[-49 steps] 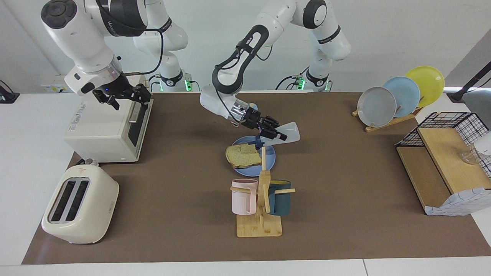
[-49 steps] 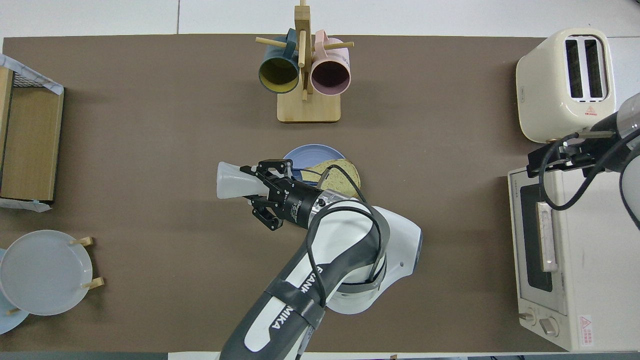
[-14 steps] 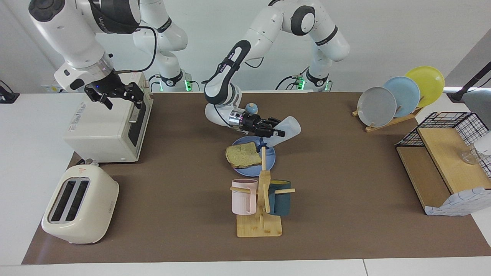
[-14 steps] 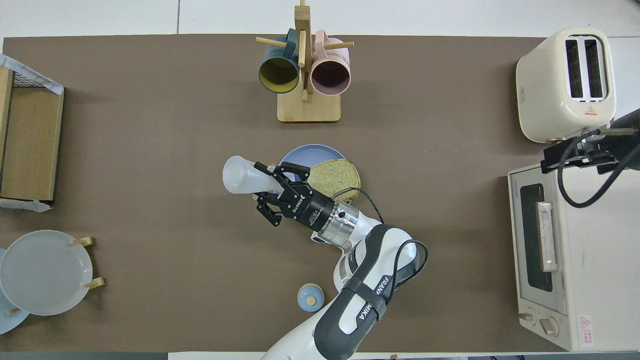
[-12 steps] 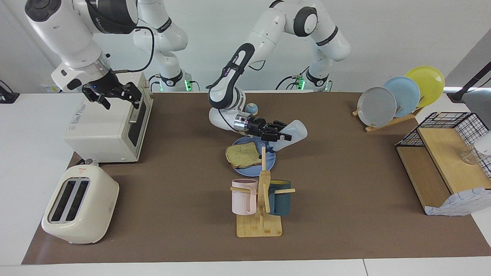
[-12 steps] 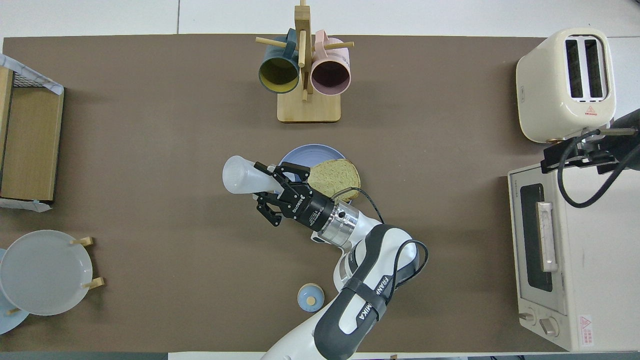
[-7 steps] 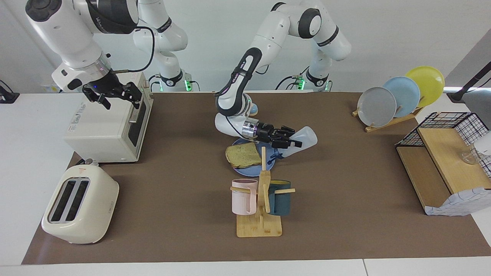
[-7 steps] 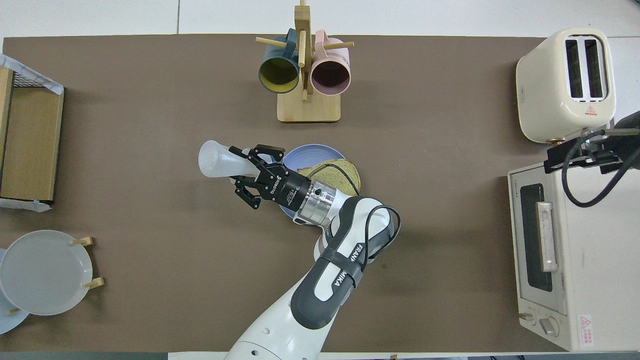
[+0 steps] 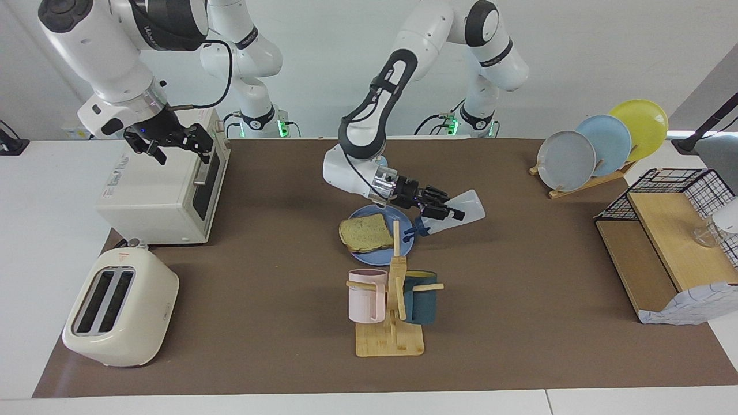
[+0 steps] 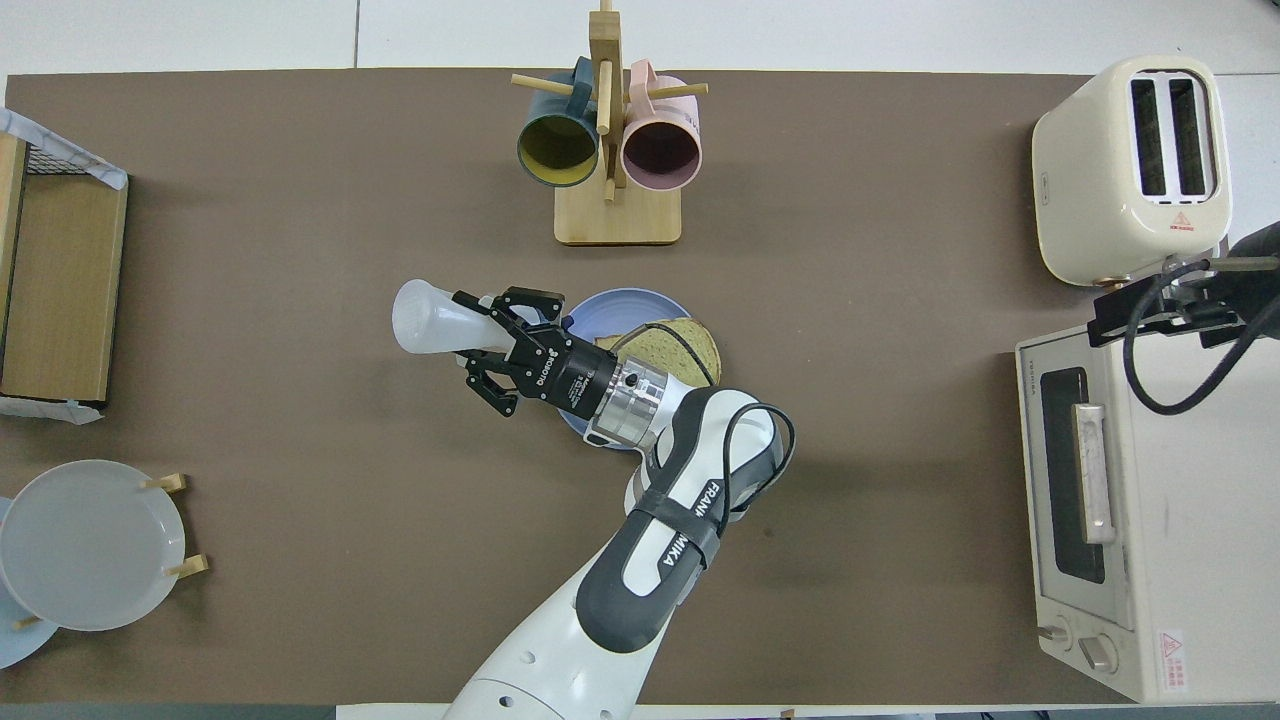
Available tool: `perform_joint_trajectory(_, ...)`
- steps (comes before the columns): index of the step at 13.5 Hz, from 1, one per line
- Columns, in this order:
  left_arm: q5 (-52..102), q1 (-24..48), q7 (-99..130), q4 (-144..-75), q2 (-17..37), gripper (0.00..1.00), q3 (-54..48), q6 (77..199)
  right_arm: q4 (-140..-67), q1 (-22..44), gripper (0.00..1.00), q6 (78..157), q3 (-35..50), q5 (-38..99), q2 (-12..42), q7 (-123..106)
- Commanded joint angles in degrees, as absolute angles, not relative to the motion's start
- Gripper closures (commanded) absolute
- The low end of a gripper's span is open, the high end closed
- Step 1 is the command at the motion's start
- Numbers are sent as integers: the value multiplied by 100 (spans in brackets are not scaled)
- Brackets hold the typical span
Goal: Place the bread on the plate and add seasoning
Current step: 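Carry the bottle back beside the mug stand with the left gripper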
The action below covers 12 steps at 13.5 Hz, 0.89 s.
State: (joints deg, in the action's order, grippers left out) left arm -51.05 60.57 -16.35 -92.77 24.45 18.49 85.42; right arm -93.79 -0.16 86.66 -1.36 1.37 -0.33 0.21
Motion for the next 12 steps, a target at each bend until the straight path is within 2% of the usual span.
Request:
perform_joint_trajectory(1, -4424, 5688, -1108, -9588, 1884, 100, 1775, 9383, -9448, -88, 0, 8710, -88, 70, -105, -79)
perform_joint_trajectory(5, -3387, 5038, -959, -9624, 1354, 100, 1775, 10290, -9448, -79, 0, 8710, -88, 79, -105, -79)
perform_joint_trajectory(8, -2411, 4606, -476, -9685, 1248, 100, 1775, 11300, -9448, -88, 0, 8710, -88, 79, -105, -79)
perform_joint_trajectory(12, -2013, 4238, 962, -10561, 1134, 100, 1775, 13520, -9448, -88, 0, 8710, -88, 79, -105, -79)
